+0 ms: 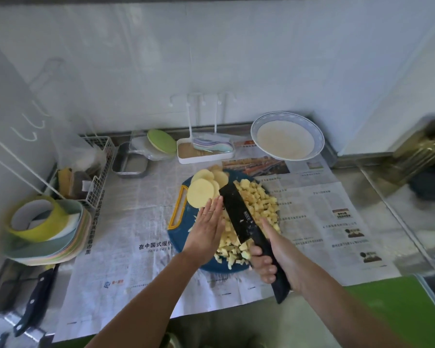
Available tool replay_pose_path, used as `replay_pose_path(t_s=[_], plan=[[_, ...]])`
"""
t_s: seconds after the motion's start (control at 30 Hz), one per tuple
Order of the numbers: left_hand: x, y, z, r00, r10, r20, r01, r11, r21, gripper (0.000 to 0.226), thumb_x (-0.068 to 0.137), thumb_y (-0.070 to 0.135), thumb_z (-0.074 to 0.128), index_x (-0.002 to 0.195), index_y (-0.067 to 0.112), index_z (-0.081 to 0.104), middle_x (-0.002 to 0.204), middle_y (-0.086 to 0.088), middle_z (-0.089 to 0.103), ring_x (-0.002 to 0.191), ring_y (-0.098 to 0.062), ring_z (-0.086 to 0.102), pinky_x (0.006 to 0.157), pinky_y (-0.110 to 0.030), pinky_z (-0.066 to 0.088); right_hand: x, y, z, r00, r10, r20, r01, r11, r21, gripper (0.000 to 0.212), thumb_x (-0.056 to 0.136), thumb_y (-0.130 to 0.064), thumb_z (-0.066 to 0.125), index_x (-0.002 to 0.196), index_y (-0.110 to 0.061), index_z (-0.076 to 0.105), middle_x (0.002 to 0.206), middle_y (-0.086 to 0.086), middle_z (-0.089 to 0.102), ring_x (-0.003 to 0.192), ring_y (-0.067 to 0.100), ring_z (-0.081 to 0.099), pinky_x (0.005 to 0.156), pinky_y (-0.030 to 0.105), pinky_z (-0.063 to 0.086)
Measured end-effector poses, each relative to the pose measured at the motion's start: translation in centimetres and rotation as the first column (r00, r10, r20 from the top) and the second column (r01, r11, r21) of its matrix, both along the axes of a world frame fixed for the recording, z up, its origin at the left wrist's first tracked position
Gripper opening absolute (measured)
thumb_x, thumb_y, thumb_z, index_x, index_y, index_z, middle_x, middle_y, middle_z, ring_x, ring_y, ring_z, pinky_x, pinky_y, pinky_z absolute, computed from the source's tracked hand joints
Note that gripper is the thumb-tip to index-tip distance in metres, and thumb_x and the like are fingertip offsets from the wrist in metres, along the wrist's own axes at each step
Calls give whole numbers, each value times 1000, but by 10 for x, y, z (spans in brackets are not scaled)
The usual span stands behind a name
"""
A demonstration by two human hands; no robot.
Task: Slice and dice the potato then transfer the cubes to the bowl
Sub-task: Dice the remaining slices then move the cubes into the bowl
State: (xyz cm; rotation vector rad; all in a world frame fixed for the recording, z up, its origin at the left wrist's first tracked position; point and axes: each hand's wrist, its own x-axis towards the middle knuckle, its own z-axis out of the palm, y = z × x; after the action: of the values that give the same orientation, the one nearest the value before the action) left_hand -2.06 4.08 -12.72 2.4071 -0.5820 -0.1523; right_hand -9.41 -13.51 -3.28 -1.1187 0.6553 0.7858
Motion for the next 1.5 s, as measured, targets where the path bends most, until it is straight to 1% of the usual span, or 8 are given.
replay_pose_path(t_s=[0.13,0.27,0.43,0.6,0.8,1.13,1.33,1.5], plan=[[12,2,-5,987,123,103,-122,992,-9,45,104,27,30,145,12,38,157,-3,16,146,-23,4,120,-39,10,0,-10,5,998,2,56,2,997,-74,67,85,-77,36,56,-16,42,51,-1,26,38,12,23,39,24,23],[29,8,2,931,303,202,-279,950,-137,6,83,5,71,86,4,77,128,-19,59,128,-39,47,104,-45,40,4,-14,3,993,33,110,-17,989,-148,65,84,-75,40,56,-16,43,52,0,29,40,14,26,41,24,25],[42,35,24,913,406,47,-397,908,-137,19,83,18,74,74,1,73,121,-10,60,119,-23,50,98,-36,43,-4,-7,-16,972,219,83,-196,955,-221,64,85,-75,37,59,-17,41,52,0,30,41,14,25,43,25,25],[37,68,23,903,426,-57,-428,904,-17,37,93,-5,45,126,4,60,141,-15,46,129,-27,44,101,-25,34,-18,11,-46,921,389,0,-383,909,-164,64,87,-74,35,57,-18,42,49,-1,28,39,13,25,43,24,25],[23,88,15,818,516,-253,-523,851,46,46,97,0,37,138,15,50,139,-9,52,126,-23,50,99,-31,44,-17,42,-68,884,467,0,-465,879,-108,63,90,-71,33,58,-17,40,49,-1,28,39,13,25,41,23,26],[17,76,13,824,476,-308,-465,878,113,58,93,-6,34,146,18,38,139,-8,50,114,-25,54,78,-23,41,-7,53,-79,956,288,53,-268,934,-238,62,89,-71,37,61,-16,42,46,-1,35,35,13,30,37,23,26],[54,62,34,868,453,-201,-451,891,60,43,99,17,47,142,17,42,141,-3,46,123,-22,49,87,-21,37,-15,57,-83,970,213,119,-168,936,-308,62,88,-68,36,58,-14,43,44,-1,39,34,13,34,35,23,31],[118,48,52,930,275,-244,-272,961,50,76,82,26,75,146,20,35,147,-5,38,130,-22,41,99,-27,32,-19,70,-84,986,103,129,-58,948,-313,62,91,-63,36,54,-15,42,43,-1,39,33,13,35,34,23,31]])
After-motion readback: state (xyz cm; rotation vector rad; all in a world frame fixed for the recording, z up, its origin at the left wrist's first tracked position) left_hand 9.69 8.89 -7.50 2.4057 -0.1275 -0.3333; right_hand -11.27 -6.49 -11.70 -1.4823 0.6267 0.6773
